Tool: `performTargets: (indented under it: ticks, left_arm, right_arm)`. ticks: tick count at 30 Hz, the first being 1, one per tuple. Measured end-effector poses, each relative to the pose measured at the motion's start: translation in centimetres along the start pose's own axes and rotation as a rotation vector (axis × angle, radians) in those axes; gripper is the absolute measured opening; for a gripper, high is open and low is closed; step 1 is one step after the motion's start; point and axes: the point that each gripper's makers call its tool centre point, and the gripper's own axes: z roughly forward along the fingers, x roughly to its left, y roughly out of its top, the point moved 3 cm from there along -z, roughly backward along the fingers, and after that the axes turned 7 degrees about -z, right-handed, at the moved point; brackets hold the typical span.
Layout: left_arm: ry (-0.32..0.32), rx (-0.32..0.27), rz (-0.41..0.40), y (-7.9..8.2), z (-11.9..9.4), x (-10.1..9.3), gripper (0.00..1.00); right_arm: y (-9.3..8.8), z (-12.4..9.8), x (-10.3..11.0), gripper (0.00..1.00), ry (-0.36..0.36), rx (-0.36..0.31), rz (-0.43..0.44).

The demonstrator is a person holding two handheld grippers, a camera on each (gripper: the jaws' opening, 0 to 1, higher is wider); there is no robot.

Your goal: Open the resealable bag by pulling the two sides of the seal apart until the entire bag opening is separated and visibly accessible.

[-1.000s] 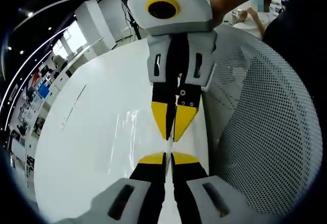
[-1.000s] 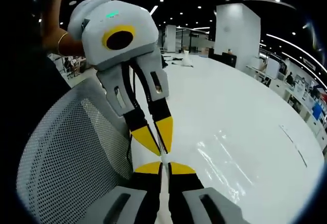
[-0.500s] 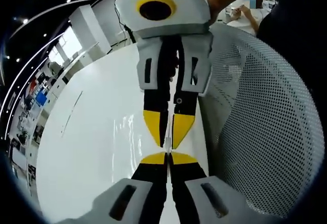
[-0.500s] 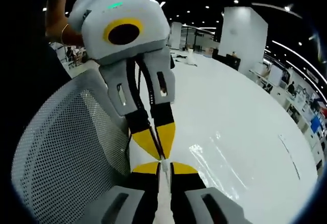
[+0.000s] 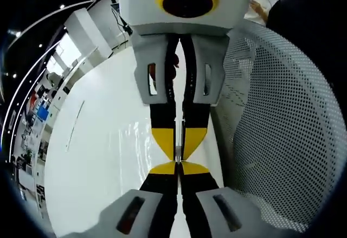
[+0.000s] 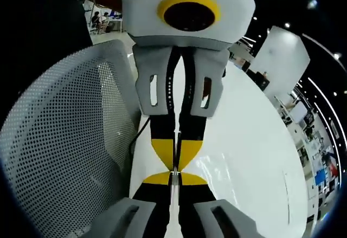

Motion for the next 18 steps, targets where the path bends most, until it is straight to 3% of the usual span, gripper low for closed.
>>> performTargets:
  ticks: [18]
  left_arm:
    - [0.019,-0.010,-0.012,-0.5,-0.5,0.2,0.00]
  right_arm:
    - [-1.2,-0.4,0.0,0.00,-0.003,0.036,0.030]
